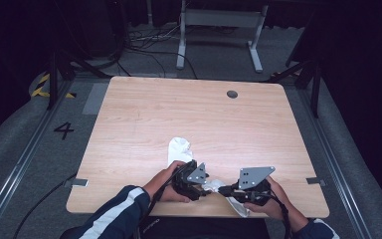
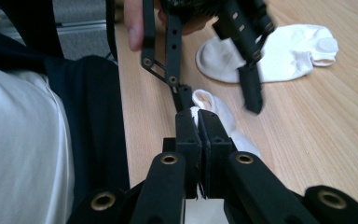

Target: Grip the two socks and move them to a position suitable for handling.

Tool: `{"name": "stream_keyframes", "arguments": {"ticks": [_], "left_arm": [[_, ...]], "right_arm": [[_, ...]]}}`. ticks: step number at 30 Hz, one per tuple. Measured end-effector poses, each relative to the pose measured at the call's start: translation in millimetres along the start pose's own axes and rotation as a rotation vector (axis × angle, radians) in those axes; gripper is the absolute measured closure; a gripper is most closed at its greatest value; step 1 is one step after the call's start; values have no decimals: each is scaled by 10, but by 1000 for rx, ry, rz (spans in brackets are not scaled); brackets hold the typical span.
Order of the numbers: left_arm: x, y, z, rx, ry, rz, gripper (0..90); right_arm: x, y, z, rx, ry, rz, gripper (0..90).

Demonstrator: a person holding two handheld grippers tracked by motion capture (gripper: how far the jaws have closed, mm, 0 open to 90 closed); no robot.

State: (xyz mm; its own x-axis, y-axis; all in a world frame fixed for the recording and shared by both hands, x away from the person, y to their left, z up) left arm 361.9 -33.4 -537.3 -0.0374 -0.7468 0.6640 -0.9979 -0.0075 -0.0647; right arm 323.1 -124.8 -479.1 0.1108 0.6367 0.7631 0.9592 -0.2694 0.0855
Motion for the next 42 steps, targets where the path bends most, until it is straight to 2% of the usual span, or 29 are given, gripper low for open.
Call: {"name": "stream_keyframes", "arguments": {"ticks": [1, 3, 7, 8, 9, 12, 13, 14, 15, 16, 17, 19, 20, 23, 28, 31, 33, 35, 37, 40, 42], "left_arm": [[-14, 5, -7, 0, -8, -4, 527], [-8, -17, -28, 5, 6, -11, 631], [6, -28, -76, 3, 20, -22, 787], [9, -31, -94, -3, 19, -19, 795], [15, -24, -112, -11, 25, -27, 802], [53, -56, -189, 5, 54, -39, 815], [64, -70, -215, 9, 64, -57, 816], [78, -97, -233, 15, 77, -65, 816], [78, -97, -233, 15, 77, -65, 815], [80, -129, -248, 28, 80, -72, 815], [76, -181, -258, 41, 91, -102, 813], [52, -227, -261, 53, 85, -127, 815], [52, -227, -261, 53, 85, -127, 812], [19, -277, -257, 61, 82, -157, 805], [-15, -324, -260, 80, 67, -159, 803], [-14, -338, -276, 91, 71, -161, 805], [-20, -340, -271, 92, 67, -167, 807], [-21, -350, -265, 92, 68, -166, 808], [-26, -357, -269, 95, 66, -168, 814], [-31, -356, -274, 89, 74, -181, 814], [-23, -351, -272, 90, 76, -176, 815]], "right_arm": [[5, 17, -15, -6, 7, 7, 882], [9, 74, -46, -21, 23, 23, 881], [-30, 209, -72, -42, 48, 84, 878], [-34, 229, -74, -43, 54, 101, 871], [-57, 296, -76, -76, 50, 111, 868], [-118, 476, -74, -149, 39, 122, 864], [-143, 541, -68, -177, 26, 124, 864], [-159, 601, -57, -193, 20, 123, 853], [-159, 601, -57, -193, 20, 123, 853], [-172, 663, -41, -205, 19, 136, 818], [-233, 798, 22, -251, -10, 148, 777], [-306, 921, 81, -288, -35, 165, 705], [-306, 921, 81, -288, -35, 165, 705], [-432, 988, 81, -277, -55, 207, 675], [-671, 863, -31, -203, -117, 220, 646], [-812, 840, -46, -210, -172, 220, 646], [-874, 838, -23, -192, -190, 234, 648], [-894, 825, 11, -174, -196, 239, 647], [-895, 799, 49, -160, -208, 234, 683], [-889, 797, 43, -165, -218, 228, 678], [-840, 787, 1, -171, -195, 234, 675]]}}
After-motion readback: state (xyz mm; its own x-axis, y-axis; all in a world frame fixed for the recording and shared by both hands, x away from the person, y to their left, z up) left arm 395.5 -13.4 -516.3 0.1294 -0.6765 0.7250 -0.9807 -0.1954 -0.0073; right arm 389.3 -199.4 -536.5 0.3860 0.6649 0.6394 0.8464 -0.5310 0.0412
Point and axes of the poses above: each handheld gripper's, and its own axes: z roughly forward along the jaws, x roughly out of its top, y roughly to its right, the point moved 10 cm from there along z, roughly forward along the jaws, and after that the axes turned 4 degrees about -x, right-handed, at the moved point
